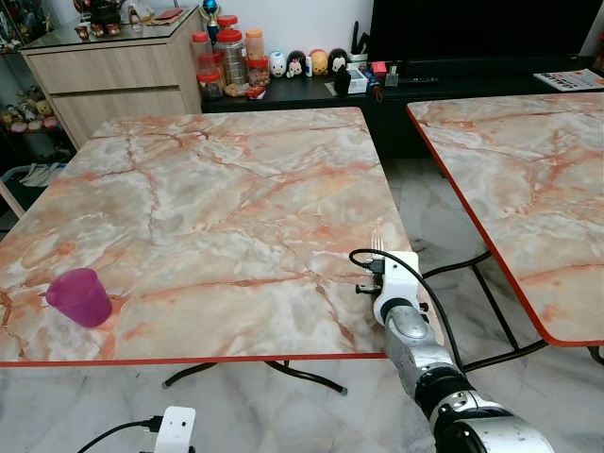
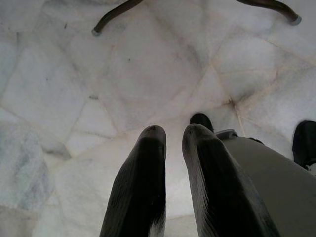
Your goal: Setting the table
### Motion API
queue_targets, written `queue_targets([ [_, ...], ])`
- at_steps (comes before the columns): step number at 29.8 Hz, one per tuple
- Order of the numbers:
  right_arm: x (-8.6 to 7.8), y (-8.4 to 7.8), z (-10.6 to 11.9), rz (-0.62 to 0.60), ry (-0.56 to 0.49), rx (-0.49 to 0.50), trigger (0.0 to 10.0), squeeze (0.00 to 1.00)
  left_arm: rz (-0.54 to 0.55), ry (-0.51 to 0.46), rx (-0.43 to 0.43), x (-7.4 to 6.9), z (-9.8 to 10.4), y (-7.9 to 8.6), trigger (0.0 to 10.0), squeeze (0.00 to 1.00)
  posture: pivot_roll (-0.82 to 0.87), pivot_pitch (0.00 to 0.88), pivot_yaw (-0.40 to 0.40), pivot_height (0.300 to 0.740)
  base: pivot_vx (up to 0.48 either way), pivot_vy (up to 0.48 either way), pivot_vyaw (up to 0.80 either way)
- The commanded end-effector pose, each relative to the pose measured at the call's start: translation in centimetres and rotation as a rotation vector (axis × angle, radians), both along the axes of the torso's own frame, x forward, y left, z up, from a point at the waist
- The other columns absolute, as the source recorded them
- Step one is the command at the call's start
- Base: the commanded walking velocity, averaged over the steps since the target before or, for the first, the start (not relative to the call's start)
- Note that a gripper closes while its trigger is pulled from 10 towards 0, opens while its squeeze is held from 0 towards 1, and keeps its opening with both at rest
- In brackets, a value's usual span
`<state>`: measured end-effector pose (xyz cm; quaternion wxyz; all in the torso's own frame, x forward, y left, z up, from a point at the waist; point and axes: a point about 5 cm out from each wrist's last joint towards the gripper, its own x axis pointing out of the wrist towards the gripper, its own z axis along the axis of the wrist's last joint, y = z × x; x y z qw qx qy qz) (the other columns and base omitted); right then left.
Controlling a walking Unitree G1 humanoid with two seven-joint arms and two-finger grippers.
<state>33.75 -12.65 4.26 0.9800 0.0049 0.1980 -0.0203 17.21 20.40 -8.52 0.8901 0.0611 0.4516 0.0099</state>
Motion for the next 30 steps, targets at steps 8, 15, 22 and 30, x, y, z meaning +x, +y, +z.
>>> queue_targets([
  [8, 0.8, 2.2, 1.7, 0.08, -0.112, 0.042, 0.0, 0.0, 0.007, 0.007, 0.008, 0.1, 0.0, 0.3, 10.0, 0.0, 0.01, 0.0, 0.035, 0.74, 0.0, 0.0, 0.0],
  [15, 1.5, 2.9, 4.0, 0.148, -0.271, -0.083, 10.0, 0.0, 0.019, -0.008, 0.003, 0.5, 0.2, 0.0, 10.0, 0.0, 0.01, 0.0, 0.025, 0.74, 0.0, 0.0, 0.0],
  [22, 2.0, 3.2, 6.0, 0.169, -0.403, -0.106, 10.0, 0.0, 0.028, -0.023, 0.009, 0.5, 0.2, 0.0, 10.0, 0.0, 0.01, 0.0, 0.029, 0.74, 0.0, -0.064, 0.0],
  [30, 2.2, 3.6, 7.1, 0.198, -0.46, -0.107, 10.0, 0.0, 0.048, -0.014, 0.011, 0.1, 0.1, 0.2, 10.0, 0.0, 0.0, 0.0, 0.024, 0.74, 0.0, -0.467, 0.0],
])
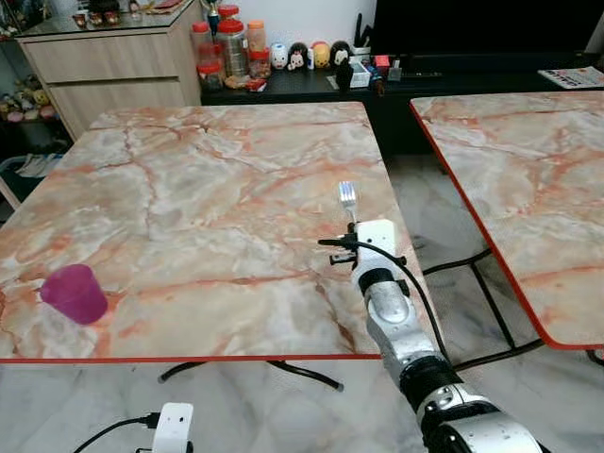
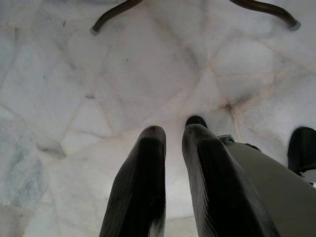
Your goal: Setting the table
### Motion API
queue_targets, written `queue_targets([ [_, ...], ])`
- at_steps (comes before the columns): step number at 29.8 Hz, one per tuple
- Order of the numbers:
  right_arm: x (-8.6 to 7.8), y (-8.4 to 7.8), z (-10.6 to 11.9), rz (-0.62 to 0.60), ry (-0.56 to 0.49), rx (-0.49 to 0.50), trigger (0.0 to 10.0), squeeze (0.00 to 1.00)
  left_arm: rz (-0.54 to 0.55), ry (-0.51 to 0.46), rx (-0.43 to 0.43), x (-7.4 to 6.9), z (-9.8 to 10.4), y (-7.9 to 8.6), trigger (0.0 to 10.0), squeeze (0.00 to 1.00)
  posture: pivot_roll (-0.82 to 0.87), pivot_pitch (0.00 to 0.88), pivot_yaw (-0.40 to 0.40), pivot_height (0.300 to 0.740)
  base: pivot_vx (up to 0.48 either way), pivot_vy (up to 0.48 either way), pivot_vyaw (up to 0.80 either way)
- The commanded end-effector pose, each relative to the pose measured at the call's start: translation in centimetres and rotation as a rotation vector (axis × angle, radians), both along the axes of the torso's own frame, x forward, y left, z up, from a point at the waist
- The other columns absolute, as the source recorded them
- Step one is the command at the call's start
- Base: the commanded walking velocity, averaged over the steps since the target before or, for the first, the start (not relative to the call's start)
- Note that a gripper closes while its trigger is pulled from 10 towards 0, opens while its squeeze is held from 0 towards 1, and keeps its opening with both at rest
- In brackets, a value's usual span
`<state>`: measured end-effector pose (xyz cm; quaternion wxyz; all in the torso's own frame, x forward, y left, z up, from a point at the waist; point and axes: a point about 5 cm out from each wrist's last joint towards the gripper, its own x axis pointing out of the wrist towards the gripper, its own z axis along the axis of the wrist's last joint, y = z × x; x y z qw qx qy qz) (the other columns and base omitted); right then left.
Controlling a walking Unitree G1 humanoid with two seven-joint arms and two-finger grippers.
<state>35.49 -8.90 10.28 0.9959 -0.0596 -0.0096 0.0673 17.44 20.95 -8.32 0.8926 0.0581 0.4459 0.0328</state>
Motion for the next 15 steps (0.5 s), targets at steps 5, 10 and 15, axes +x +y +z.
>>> queue_targets([
  [5, 0.57, -0.18, 1.51, 0.0, -0.057, 0.013, 10.0, 0.0, 0.008, 0.003, -0.005, -0.21, -0.16, -0.38, 10.0, 0.0, 0.01, 0.0, 0.023, 0.74, 0.0, -0.467, 0.0],
  [10, 0.75, -0.14, 1.95, 0.004, -0.065, 0.014, 10.0, 0.0, 0.012, 0.007, -0.005, -0.38, -0.24, -0.39, 10.0, 0.0, 0.0, 0.0, 0.023, 0.74, 0.0, -0.465, 0.0],
  [15, 0.78, -0.12, 2.08, 0.01, -0.068, 0.016, 10.0, 0.0, 0.009, 0.009, -0.005, -0.41, -0.27, -0.43, 10.0, 0.0, 0.0, 0.0, 0.025, 0.74, 0.0, -0.465, 0.0],
])
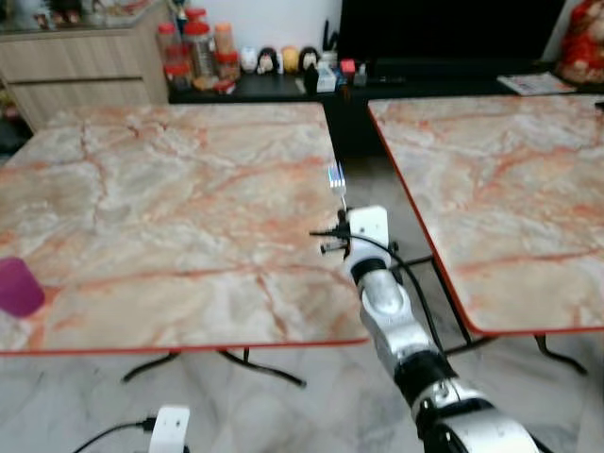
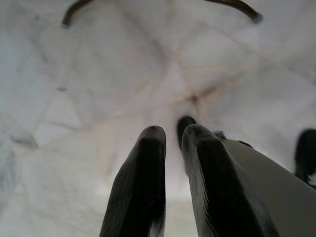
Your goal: Setting the table
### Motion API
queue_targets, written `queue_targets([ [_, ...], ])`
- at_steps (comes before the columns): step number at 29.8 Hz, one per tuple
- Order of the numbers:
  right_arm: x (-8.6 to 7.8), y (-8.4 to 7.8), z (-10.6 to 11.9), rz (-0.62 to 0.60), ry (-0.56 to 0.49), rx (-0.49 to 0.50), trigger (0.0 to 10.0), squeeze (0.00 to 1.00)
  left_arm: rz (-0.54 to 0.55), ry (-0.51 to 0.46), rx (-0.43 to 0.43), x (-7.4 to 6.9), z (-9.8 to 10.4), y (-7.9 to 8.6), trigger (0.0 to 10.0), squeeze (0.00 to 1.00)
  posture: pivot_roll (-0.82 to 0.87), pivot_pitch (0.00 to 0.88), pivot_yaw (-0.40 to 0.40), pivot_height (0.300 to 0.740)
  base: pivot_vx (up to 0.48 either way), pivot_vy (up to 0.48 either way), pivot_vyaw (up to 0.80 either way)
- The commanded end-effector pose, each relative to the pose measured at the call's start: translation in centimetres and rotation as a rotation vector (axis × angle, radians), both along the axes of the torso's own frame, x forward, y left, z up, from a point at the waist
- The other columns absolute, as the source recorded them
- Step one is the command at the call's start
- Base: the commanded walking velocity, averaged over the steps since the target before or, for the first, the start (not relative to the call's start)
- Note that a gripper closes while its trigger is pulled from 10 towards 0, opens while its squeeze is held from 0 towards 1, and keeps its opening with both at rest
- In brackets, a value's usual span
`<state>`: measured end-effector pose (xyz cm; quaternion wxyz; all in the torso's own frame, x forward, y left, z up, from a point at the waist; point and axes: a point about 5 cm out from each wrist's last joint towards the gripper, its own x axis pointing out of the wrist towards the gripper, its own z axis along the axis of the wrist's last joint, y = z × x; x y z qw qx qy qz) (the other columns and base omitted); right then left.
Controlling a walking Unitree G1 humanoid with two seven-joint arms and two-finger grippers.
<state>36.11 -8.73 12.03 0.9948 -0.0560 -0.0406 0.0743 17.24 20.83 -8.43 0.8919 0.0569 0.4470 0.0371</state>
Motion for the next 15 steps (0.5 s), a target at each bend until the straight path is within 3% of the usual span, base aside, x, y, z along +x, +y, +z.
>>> queue_targets([
  [1, 0.14, -0.3, 0.33, -0.008, -0.008, 0.006, 10.0, 0.0, -0.001, 0.007, -0.007, -0.2, -0.15, -0.33, 10.0, 0.0, 0.0, 0.0, 0.025, 0.74, 0.0, -0.461, 0.0],
  [15, 0.07, -0.3, 0.17, -0.007, 0.003, -0.013, 10.0, 0.0, -0.013, 0.01, -0.001, -0.28, -0.17, -0.26, 10.0, 0.0, 0.0, 0.0, 0.021, 0.74, 0.0, -0.46, 0.0],
])
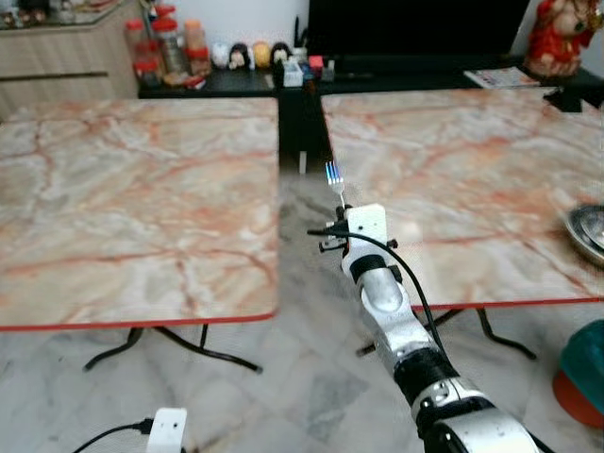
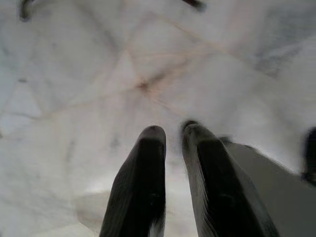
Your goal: Setting the table
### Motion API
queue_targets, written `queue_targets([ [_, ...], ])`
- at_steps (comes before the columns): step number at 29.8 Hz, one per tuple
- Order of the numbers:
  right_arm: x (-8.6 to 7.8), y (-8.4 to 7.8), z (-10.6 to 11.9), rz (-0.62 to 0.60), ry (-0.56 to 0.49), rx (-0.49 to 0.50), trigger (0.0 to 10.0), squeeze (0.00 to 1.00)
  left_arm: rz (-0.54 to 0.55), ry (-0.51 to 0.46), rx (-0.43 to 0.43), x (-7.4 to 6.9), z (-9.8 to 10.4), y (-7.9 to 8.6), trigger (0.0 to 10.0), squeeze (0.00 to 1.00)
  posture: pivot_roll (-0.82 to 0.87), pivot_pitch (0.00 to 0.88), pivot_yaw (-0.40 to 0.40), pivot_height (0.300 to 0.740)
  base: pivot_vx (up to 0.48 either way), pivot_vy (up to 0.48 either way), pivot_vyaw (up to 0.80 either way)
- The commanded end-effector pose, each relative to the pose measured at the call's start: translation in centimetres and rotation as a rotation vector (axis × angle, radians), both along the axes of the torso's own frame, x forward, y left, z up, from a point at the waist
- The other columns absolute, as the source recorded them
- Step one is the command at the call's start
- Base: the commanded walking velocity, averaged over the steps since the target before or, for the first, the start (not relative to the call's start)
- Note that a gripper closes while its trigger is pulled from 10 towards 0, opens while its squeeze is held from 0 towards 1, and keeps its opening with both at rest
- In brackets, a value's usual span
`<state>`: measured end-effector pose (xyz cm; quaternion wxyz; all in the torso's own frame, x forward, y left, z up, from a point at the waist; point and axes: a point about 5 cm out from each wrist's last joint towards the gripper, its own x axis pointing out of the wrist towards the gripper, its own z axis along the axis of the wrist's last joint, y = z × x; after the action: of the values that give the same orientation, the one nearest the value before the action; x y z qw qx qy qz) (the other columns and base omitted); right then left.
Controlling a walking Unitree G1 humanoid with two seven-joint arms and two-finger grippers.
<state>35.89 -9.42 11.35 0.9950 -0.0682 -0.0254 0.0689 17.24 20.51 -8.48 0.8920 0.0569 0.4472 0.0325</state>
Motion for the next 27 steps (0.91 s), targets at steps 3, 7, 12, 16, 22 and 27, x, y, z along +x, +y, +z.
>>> queue_targets([
  [3, 0.35, 0.23, 0.86, -0.002, -0.021, 0.008, 10.0, 0.0, -0.008, 0.01, 0.003, -0.29, -0.13, 0.03, 10.0, 0.0, 0.0, 0.0, 0.02, 0.74, 0.0, -0.458, 0.0],
  [7, 0.28, 0.14, 0.67, 0.002, -0.016, 0.001, 10.0, 0.0, -0.013, 0.011, 0.002, -0.29, -0.14, -0.06, 10.0, 0.0, 0.0, 0.0, 0.014, 0.74, 0.0, -0.458, 0.0],
  [12, 0.14, -0.06, 0.54, -0.002, -0.01, 0.011, 10.0, 0.0, -0.014, 0.008, 0.001, -0.17, -0.09, -0.05, 10.0, 0.0, 0.0, 0.0, 0.015, 0.74, 0.0, -0.458, 0.0],
  [16, 0.1, -0.05, 0.53, -0.003, -0.01, 0.014, 10.0, 0.0, -0.014, 0.007, 0.002, -0.14, -0.07, -0.03, 10.0, 0.0, 0.0, 0.0, 0.016, 0.74, 0.0, -0.458, 0.0],
  [22, 0.03, -0.44, 0.46, -0.022, -0.012, 0.006, 10.0, 0.0, -0.01, 0.011, 0.0, -0.28, -0.14, -0.04, 10.0, 0.0, -0.01, 0.0, 0.02, 0.74, 0.0, -0.456, 0.0],
  [27, 0.07, -0.64, 0.6, -0.031, -0.014, 0.005, 10.0, 0.0, -0.005, 0.009, -0.006, -0.21, -0.15, -0.24, 10.0, 0.0, -0.01, 0.0, 0.019, 0.74, 0.0, -0.454, 0.0],
])
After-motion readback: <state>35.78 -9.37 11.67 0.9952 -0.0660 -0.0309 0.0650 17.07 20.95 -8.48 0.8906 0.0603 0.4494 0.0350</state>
